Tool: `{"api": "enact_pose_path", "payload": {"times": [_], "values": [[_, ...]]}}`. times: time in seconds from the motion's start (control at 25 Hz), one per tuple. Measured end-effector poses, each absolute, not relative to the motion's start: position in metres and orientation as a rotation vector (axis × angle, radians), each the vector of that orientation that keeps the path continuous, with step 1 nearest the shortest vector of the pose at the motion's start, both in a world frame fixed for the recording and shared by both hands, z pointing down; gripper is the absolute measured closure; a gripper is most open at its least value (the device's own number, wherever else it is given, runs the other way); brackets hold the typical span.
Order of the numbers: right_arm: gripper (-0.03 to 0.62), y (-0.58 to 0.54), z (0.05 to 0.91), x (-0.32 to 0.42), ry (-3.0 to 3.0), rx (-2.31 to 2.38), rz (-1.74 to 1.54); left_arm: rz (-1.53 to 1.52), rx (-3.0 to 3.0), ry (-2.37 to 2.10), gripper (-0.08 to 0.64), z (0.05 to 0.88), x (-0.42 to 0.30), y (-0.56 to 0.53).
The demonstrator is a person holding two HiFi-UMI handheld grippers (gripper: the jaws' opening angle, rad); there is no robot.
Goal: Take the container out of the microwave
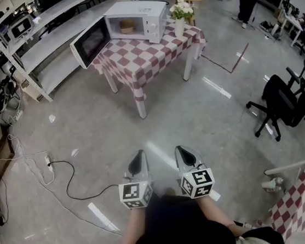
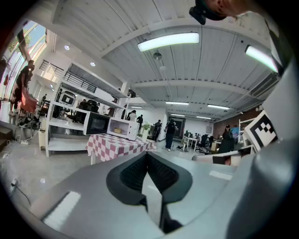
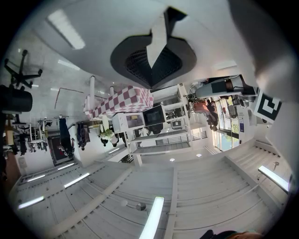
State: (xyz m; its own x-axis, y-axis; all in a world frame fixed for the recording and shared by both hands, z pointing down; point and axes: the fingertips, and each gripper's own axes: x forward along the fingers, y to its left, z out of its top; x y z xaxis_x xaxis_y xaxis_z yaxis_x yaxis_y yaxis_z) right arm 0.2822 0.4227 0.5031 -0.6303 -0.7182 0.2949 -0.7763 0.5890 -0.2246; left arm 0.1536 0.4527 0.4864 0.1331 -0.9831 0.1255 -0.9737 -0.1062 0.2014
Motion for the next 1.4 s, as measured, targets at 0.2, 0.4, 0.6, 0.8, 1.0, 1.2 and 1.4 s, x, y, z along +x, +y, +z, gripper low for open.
{"api": "enact_pose_path", "payload": {"times": [0.2,0.4,0.6,0.8,1.0,1.2,1.4], "values": [[0.592,0.430,0.499,0.294,-2.657,1.236,0.492,-0.041,2.153,-1.950,0.551,0.491,0.161,0.459],[0.592,0.434,0.499,0.302,-2.666,1.251,0.511,-0.057,2.143,-1.958,0.551,0.483,0.172,0.467],[0.592,0.440,0.501,0.302,-2.671,1.231,0.537,-0.041,2.138,-1.967,0.551,0.483,0.175,0.473],[0.592,0.441,0.499,0.298,-2.686,1.206,0.545,-0.043,2.123,-1.982,0.551,0.480,0.173,0.475],[0.592,0.436,0.496,0.293,-2.696,1.188,0.536,-0.042,2.117,-1.991,0.551,0.478,0.170,0.471],[0.592,0.425,0.495,0.286,-2.701,1.183,0.527,-0.048,2.127,-1.994,0.551,0.474,0.164,0.457],[0.592,0.409,0.497,0.275,-2.693,1.177,0.526,-0.051,2.125,-1.989,0.551,0.476,0.154,0.437]]}}
